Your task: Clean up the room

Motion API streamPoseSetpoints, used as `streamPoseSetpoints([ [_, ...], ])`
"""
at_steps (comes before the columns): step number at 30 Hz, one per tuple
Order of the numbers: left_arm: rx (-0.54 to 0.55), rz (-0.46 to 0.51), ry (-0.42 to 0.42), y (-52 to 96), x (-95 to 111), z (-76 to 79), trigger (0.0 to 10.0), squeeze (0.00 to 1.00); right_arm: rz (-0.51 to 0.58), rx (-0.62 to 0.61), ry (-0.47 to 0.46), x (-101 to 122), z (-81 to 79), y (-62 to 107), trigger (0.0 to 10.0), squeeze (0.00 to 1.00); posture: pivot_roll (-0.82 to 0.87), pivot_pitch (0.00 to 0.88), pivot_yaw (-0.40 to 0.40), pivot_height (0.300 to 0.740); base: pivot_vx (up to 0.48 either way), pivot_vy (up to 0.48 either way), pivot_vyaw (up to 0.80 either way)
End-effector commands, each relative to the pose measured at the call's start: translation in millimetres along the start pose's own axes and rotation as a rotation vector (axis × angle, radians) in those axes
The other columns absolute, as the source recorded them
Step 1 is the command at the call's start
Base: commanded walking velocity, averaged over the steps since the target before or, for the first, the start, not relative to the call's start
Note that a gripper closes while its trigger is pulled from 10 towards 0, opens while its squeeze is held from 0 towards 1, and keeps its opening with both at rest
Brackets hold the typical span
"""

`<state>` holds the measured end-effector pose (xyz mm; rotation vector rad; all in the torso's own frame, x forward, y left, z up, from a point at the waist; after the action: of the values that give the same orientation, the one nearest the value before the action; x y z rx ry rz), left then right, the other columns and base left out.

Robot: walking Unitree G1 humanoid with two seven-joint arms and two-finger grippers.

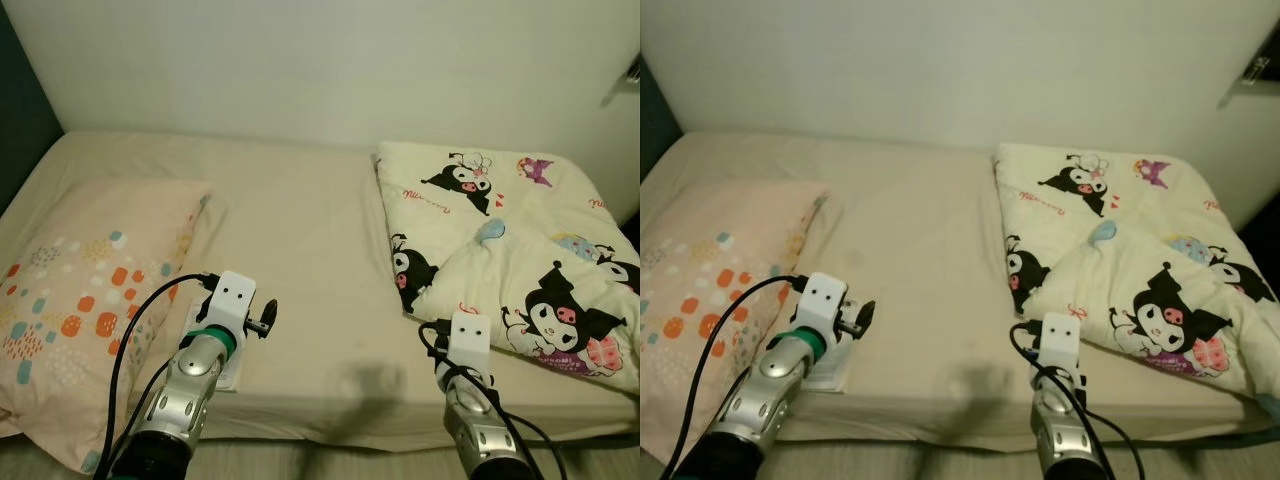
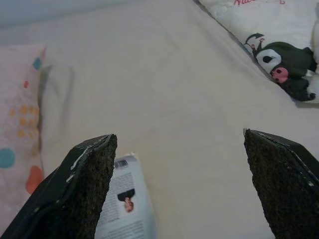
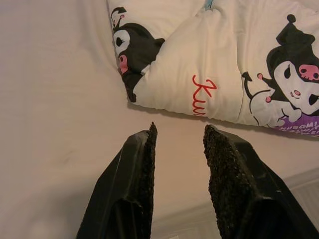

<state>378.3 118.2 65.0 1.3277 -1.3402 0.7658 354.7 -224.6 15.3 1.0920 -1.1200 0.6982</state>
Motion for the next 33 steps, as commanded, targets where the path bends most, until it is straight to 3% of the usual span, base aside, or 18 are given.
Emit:
streamPoseSetpoints([
  [1, 0.000, -0.024, 0.003, 2.5, -9, 1.6, 10.0, 0.00, -0.030, -0.011, 0.013, -8, 2.8, 0.6, 10.0, 0.00, 0.01, 0.029, 0.036, 0.740, 0.000, 0.000, 0.00],
  [8, -0.041, -0.030, -0.061, 5.4, -15, 15.3, 10.0, 0.00, -0.033, -0.016, 0.030, -9, 5.9, 1.2, 10.0, 0.00, -0.01, 0.017, 0.061, 0.740, 0.000, 0.000, 0.00],
  [26, -0.038, -0.024, -0.076, 0.9, -16, 7.3, 10.0, 0.00, -0.046, -0.069, 0.005, -18, 14.1, 6.7, 10.0, 0.00, -0.05, 0.000, 0.143, 0.740, 0.000, 0.000, 0.00],
  [33, -0.015, -0.027, -0.075, -2.1, -14, -1.5, 10.0, 0.00, -0.047, -0.065, 0.006, -17, 12.6, 6.0, 10.0, 0.00, -0.04, 0.000, 0.134, 0.740, 0.000, 0.000, 0.00],
])
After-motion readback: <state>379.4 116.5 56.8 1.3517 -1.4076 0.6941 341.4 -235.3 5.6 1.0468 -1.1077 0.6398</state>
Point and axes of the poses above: a point about 5 cm out from each wrist's last joint towards the gripper, its own y axis pointing back from the gripper into the wrist, its own x axis along the axis of the wrist's last joint, z = x × y, the point moved 6 cm from there along -y, pointing out of the wrist towards the gripper, and after that the axes turned 5 degrees about -y, right-handed, at the moved point
